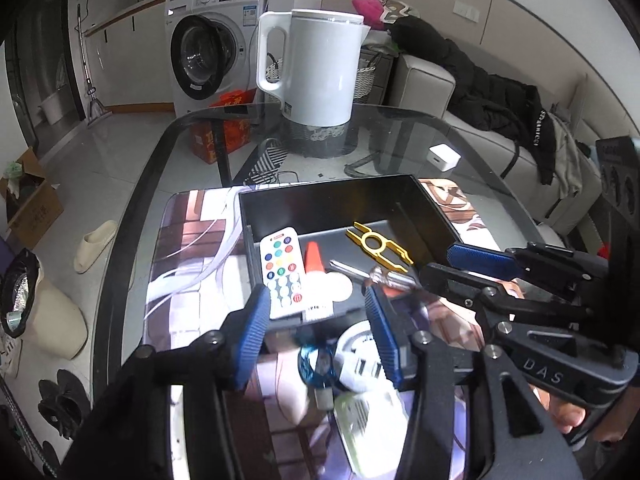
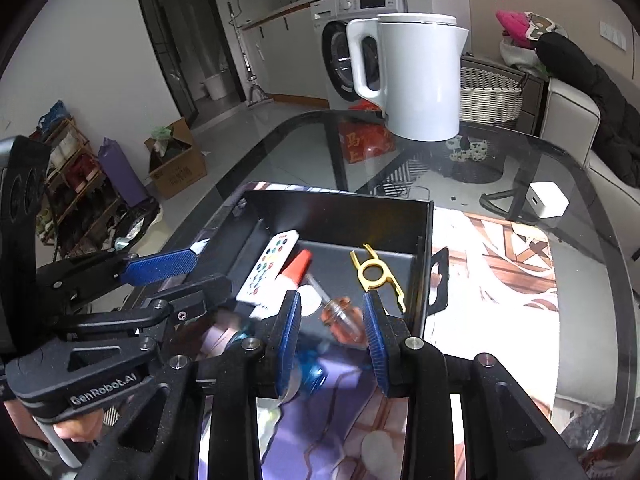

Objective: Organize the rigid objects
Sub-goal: 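Grasp the white card with the left tool while the right tool grasps the round white USB charger, then lift the white barcode card with the left tool while the right tool lifts the grey USB charger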

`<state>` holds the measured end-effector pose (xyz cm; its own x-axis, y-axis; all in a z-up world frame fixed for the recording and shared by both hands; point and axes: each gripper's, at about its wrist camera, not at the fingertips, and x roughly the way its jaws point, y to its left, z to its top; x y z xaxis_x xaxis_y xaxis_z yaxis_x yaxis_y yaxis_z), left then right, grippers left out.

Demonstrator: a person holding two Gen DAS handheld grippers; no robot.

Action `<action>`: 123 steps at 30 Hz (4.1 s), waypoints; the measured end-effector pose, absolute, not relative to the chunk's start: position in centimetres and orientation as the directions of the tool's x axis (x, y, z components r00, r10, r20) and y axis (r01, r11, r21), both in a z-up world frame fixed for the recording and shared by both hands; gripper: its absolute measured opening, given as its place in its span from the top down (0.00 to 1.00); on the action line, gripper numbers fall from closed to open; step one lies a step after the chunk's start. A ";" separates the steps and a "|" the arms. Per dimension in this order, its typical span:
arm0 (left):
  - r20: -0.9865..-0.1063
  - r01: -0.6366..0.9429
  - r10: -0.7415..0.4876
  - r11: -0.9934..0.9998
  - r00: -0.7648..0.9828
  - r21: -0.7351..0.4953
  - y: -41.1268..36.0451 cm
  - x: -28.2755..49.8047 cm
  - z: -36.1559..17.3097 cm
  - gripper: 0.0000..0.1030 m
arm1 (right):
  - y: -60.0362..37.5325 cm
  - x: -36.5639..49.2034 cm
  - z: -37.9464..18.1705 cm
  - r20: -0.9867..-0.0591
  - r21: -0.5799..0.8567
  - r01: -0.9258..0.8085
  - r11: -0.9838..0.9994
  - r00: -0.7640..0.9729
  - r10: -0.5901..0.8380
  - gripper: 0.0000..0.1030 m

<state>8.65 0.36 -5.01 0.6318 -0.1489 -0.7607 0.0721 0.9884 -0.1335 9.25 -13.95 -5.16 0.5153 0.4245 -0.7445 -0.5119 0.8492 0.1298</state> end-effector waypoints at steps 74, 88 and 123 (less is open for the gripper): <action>-0.919 0.114 -0.088 0.992 0.383 -0.048 -2.1 6.7 -12.4 0.47 | -15.5 5.9 -11.6 -0.862 0.171 -0.584 0.793 0.302 0.408 0.70; -0.916 0.111 -0.079 0.993 0.392 -0.038 -1.9 6.5 -12.4 0.47 | -13.8 7.8 -11.5 -0.825 0.278 -0.555 0.784 0.281 0.491 0.71; -0.914 0.149 -0.117 0.987 0.389 -0.063 -1.7 4.6 -11.4 0.46 | -15.9 6.7 -11.2 -0.865 0.219 -0.516 0.828 0.291 0.410 0.50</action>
<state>4.62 -1.65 -11.44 0.3885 -0.1166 -0.9140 0.1486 0.9869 -0.0627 6.67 -15.90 -11.22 0.2906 0.4097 -0.8647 -0.5164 0.8279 0.2187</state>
